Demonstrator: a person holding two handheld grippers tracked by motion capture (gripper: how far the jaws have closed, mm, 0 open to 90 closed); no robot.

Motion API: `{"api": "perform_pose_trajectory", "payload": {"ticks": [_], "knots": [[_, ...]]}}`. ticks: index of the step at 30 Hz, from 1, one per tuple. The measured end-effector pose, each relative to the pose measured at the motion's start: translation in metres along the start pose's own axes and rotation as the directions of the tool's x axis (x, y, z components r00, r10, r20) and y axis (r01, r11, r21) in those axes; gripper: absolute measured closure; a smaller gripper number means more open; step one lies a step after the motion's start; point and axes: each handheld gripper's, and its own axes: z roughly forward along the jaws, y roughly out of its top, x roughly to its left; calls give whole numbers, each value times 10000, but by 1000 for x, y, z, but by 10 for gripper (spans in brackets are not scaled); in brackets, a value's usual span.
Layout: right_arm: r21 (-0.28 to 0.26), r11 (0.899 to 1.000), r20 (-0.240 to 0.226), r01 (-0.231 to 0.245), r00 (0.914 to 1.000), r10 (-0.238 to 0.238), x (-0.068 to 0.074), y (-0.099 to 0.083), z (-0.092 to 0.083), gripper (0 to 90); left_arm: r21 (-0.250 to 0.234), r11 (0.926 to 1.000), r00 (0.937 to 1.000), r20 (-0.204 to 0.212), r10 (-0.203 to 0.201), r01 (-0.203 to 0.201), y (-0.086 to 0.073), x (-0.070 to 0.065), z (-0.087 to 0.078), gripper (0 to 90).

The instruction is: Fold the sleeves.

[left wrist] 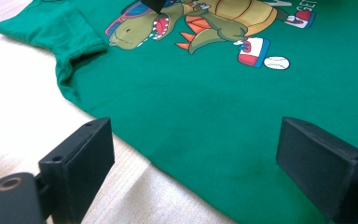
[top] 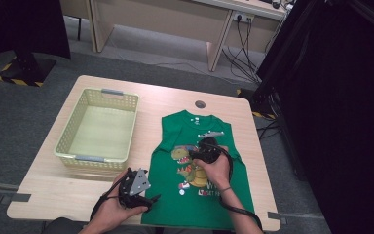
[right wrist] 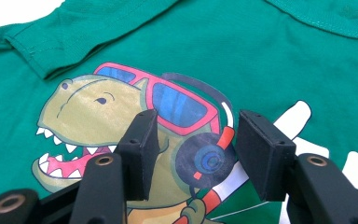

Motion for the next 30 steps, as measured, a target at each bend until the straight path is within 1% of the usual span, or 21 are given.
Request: {"api": "perform_pose_trajectory", "payload": {"ticks": [2,3,7,8,12,14,18,23,30], "knots": [[42,10000,-55,-17,10000,17,-1,1,0,476,24,10000,10000,6,-1,1,0,0,0,107],[135,9999,-116,-101,9999,102,-1,2,0,464,34,10000,10000,10,1,-1,0,0,0,107],[48,9996,91,-268,9996,267,-8,7,-1,416,4,10000,10000,5,-39,39,0,0,0,107],[83,9992,99,-388,9992,387,-10,8,-1,413,-7,10000,10000,7,-55,55,0,0,0,107],[216,9987,108,-467,9989,465,-15,8,1,414,-18,10000,10000,11,-62,62,0,0,0,107],[295,9985,81,-450,9990,448,-15,6,2,413,-3,10000,10000,14,-66,66,0,0,0,107],[173,9993,195,-341,9992,337,-13,4,2,414,29,10000,10000,10,-28,28,0,0,0,107],[182,9995,245,-263,9994,259,-12,4,2,416,34,10000,10000,-10,-17,17,0,0,0,107],[140,9995,284,-280,9992,276,-7,1,0,422,57,10000,10000,2,-19,19,0,0,0,107]]}}
